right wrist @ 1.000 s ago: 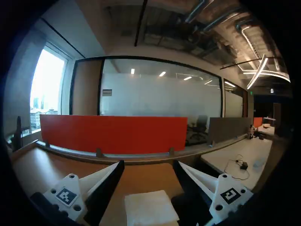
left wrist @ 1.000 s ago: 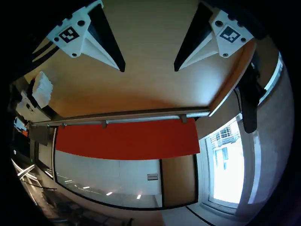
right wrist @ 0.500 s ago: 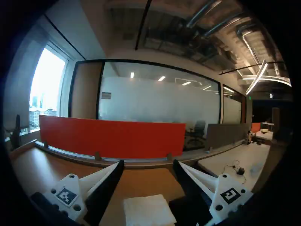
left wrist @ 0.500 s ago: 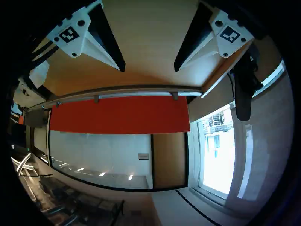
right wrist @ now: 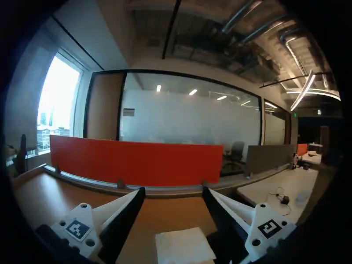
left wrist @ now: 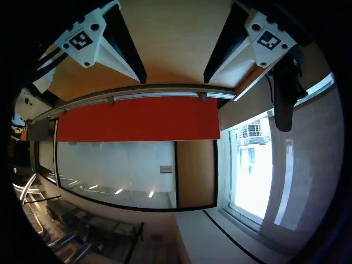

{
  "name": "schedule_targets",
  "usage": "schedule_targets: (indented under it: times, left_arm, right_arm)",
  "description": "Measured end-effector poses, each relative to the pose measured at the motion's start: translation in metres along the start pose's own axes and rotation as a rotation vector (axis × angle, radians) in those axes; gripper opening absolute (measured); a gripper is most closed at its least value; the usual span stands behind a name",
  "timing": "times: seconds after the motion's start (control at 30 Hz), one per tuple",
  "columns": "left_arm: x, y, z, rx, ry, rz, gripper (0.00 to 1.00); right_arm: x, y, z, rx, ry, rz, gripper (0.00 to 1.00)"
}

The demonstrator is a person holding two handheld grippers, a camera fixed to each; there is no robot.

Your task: Fold towel

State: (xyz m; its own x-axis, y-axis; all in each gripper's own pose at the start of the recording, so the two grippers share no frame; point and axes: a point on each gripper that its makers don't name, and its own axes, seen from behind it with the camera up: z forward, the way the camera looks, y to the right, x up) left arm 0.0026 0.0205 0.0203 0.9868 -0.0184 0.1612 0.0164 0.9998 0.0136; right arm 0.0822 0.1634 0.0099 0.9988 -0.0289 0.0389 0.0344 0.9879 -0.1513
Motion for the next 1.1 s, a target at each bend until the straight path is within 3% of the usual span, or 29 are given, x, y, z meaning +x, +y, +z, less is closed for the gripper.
schedule_targets:
  times: [0.27,0.6,0.8,1.1]
  left_arm:
    - [0.009,-0.001,0.007,-0.014,0.030,-0.010,0.96]
    - [0.015,-0.004,0.009,-0.037,0.060,-0.021,0.96]
    - [0.014,-0.004,0.009,-0.046,0.073,-0.023,0.96]
    - [0.010,0.003,0.006,-0.078,0.087,-0.032,0.96]
  right_arm:
    - [0.011,-0.054,-0.001,0.060,0.019,0.022,1.00]
    - [0.017,-0.129,-0.006,0.189,0.021,0.055,1.00]
    - [0.017,-0.145,-0.008,0.211,0.020,0.045,1.00]
    - [0.020,-0.149,-0.011,0.200,0.016,0.048,1.00]
